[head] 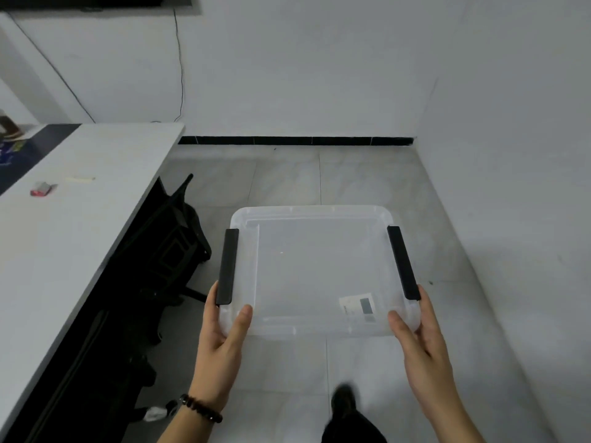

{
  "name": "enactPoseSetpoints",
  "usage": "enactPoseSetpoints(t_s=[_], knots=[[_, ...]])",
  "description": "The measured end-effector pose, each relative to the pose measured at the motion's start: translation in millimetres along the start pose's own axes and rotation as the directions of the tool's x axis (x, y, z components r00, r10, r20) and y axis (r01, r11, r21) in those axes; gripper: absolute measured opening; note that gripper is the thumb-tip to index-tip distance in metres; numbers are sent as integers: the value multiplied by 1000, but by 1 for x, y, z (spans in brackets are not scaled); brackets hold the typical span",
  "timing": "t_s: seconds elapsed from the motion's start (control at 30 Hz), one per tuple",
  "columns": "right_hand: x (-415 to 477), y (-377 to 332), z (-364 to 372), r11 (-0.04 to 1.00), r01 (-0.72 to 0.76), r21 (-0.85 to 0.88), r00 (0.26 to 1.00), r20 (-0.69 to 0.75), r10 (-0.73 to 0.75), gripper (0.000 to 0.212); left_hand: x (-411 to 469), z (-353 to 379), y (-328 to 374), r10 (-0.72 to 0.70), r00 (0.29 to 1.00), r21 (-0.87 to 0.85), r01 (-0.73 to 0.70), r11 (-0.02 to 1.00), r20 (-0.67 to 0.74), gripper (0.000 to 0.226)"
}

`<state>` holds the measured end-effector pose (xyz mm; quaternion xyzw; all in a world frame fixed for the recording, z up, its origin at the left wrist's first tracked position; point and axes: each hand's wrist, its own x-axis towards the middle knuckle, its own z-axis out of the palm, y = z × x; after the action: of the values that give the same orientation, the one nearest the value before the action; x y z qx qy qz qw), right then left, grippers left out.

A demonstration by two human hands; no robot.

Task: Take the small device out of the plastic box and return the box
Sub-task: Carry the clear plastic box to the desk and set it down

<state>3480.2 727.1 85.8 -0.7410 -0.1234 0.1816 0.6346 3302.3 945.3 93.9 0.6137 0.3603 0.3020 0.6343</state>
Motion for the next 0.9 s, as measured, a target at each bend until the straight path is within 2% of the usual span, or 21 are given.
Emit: enactPoseSetpoints(t_s=[0.13,0.23,0.3,0.4,0.57,0.67,0.77,0.9], knots=[[127,12,35,999,-41,34,999,-5,41,64,128,39,-11,-22,1000,28,22,999,-10,76],[227,6,65,996,-74,44,996,51,72,64,214,63,-6,-22,998,24,23,999,-51,67],[288,-13,88,996,-88,21,992,93,85,65,266,70,7,-35,994,14,37,999,-103,65],[378,-42,132,997,-81,-17,978,192,83,65,335,68,19,-49,975,9,52,999,-218,77],[502,-74,227,998,-6,-66,907,419,34,64,427,51,21,-66,886,-66,40,997,-458,70],[569,-79,293,996,12,-88,853,520,35,66,491,37,13,-90,837,-118,31,993,-540,59],[631,-85,362,993,48,-105,829,559,19,67,563,18,3,-105,798,-142,24,990,-594,54],[706,-106,439,991,62,-117,817,577,17,68,665,-6,11,-108,783,-165,7,986,-613,52]])
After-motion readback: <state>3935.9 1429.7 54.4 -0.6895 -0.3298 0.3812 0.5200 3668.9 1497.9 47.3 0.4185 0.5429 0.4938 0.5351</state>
